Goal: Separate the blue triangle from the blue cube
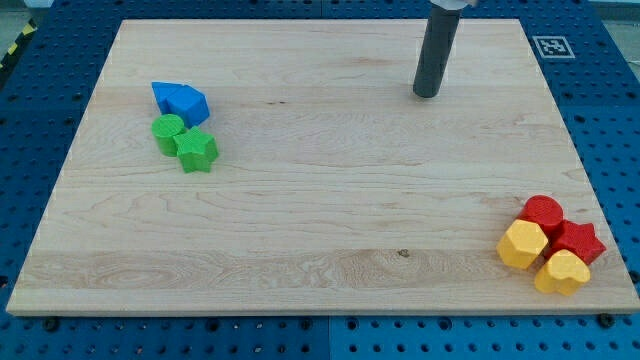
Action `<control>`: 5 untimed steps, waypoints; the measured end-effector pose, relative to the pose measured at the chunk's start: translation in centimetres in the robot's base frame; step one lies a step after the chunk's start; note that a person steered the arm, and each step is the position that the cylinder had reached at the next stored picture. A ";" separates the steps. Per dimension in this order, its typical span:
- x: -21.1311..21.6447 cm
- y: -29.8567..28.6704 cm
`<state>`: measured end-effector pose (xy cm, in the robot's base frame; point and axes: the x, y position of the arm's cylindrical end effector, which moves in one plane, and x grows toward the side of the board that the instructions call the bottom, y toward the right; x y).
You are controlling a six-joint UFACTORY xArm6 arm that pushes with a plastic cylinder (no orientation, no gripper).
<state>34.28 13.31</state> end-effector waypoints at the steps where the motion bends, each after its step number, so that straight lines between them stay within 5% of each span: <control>1: 0.0 0.0; 4: -1.9 -2.6; 5: -2.5 -10.8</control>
<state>31.79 2.55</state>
